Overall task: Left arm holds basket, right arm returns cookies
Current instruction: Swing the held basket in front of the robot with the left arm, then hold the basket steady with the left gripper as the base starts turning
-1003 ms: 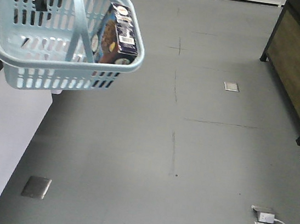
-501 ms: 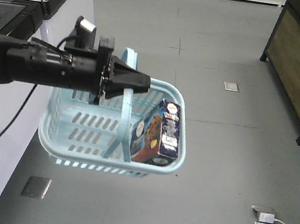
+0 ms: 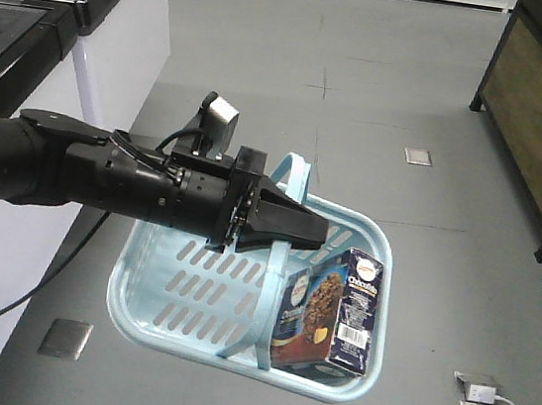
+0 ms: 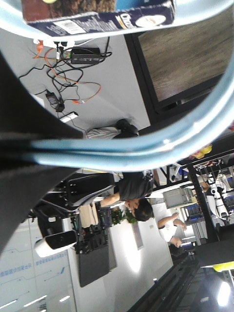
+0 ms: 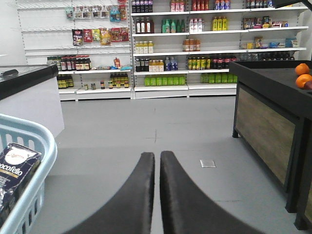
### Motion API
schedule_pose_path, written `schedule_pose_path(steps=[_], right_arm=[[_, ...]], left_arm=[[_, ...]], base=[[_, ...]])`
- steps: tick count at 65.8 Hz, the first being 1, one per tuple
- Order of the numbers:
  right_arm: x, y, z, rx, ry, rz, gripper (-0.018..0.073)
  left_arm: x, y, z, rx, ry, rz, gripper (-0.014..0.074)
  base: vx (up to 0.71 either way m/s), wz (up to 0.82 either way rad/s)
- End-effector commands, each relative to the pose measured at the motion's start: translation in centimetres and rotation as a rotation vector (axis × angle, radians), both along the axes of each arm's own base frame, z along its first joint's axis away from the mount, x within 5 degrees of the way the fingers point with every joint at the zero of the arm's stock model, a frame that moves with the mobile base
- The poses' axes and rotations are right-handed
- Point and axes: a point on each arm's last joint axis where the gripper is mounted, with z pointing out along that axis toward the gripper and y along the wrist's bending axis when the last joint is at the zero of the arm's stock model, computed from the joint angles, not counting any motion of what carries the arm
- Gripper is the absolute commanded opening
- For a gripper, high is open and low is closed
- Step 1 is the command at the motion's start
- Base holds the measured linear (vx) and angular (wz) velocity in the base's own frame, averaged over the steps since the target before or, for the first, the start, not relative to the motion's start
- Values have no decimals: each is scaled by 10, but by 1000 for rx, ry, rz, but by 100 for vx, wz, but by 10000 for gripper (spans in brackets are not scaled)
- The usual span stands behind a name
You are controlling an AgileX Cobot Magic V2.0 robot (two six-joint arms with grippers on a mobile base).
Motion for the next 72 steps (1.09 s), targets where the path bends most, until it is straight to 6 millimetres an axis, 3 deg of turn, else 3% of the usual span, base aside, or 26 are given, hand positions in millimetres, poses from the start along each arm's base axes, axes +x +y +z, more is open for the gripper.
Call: schedule_pose_path(steps=[1,11,37,56,72], right_arm=[[-1,0,1,-6,-68,0,-6],[-1,0,1,-6,-68,0,-6],[-1,0,1,-6,-68,0,-6],[-1,0,1,-6,-68,0,-6],[-1,0,1,-6,-69,-2,-6]], left_arm=[[-16,3,42,-170,-52,16,-6],[-32,9,42,-164,-60,17,-6],[-48,14,64,-211,-102,-28,-6],[-60,-1,63,-208,-96,-89,-6],[-68,4,50,-181,-74,-61,-6]], base=[[0,0],[0,0],[0,0],[0,0],[0,0]])
